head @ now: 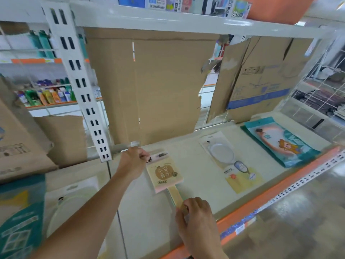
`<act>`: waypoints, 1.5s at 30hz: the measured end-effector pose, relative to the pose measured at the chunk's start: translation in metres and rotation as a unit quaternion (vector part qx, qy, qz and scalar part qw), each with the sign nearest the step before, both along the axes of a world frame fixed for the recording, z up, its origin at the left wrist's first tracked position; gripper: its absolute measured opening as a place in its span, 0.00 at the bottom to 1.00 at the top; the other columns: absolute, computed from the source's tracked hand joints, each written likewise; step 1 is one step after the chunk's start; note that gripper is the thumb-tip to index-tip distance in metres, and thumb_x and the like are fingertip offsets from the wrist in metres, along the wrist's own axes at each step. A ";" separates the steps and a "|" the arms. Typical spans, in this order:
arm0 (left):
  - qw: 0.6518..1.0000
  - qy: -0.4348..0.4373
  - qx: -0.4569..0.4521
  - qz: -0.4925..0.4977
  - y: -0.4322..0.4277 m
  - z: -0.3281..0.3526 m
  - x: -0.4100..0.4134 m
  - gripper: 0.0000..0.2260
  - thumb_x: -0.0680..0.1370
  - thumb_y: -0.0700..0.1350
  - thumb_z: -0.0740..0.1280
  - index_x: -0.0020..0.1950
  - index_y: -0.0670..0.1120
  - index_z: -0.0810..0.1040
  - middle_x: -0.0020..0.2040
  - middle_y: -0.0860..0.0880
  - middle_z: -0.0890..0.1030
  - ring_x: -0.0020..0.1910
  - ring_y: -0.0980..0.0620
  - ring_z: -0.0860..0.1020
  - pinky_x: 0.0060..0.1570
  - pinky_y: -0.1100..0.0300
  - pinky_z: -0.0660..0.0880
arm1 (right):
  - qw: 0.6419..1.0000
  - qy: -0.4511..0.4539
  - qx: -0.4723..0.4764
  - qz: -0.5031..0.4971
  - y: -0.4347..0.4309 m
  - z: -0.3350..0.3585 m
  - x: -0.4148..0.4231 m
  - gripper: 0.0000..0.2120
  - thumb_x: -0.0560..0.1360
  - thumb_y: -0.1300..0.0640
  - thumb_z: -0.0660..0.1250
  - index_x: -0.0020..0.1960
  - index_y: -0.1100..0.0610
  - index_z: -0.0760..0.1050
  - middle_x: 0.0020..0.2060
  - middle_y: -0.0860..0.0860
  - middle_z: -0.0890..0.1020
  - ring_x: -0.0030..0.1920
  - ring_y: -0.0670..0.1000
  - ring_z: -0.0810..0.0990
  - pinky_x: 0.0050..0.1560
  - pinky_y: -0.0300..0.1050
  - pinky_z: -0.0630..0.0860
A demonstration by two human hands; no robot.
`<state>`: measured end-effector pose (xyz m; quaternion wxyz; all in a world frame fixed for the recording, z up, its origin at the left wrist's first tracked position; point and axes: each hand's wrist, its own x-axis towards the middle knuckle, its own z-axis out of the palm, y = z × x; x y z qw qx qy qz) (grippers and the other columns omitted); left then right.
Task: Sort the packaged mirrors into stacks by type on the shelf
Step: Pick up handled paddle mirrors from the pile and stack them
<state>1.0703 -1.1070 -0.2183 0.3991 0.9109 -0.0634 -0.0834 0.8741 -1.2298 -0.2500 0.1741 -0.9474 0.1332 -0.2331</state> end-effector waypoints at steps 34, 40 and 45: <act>0.999 -0.006 0.001 0.039 0.001 -0.009 -0.006 0.07 0.79 0.44 0.64 0.47 0.51 0.82 0.46 0.53 0.79 0.45 0.54 0.75 0.44 0.63 0.68 | 0.999 0.001 0.033 0.013 -0.003 -0.008 0.004 0.10 0.64 0.48 0.63 0.31 0.50 0.64 0.29 0.41 0.63 0.29 0.45 0.63 0.27 0.29 0.54; 0.996 -0.024 -0.027 0.076 0.003 0.000 -0.020 0.10 0.80 0.42 0.60 0.53 0.45 0.81 0.47 0.50 0.79 0.44 0.53 0.75 0.39 0.64 0.66 | 0.999 0.049 0.007 0.021 0.000 -0.003 0.003 0.15 0.59 0.52 0.77 0.32 0.53 0.70 0.27 0.46 0.73 0.28 0.49 0.73 0.27 0.38 0.66; 0.997 -0.063 0.041 0.034 0.015 0.010 -0.026 0.12 0.81 0.44 0.57 0.41 0.50 0.76 0.36 0.49 0.75 0.36 0.51 0.72 0.36 0.60 0.66 | 0.996 0.090 0.000 -0.003 0.002 0.006 0.004 0.14 0.62 0.49 0.76 0.36 0.56 0.74 0.31 0.50 0.76 0.33 0.54 0.77 0.29 0.49 0.74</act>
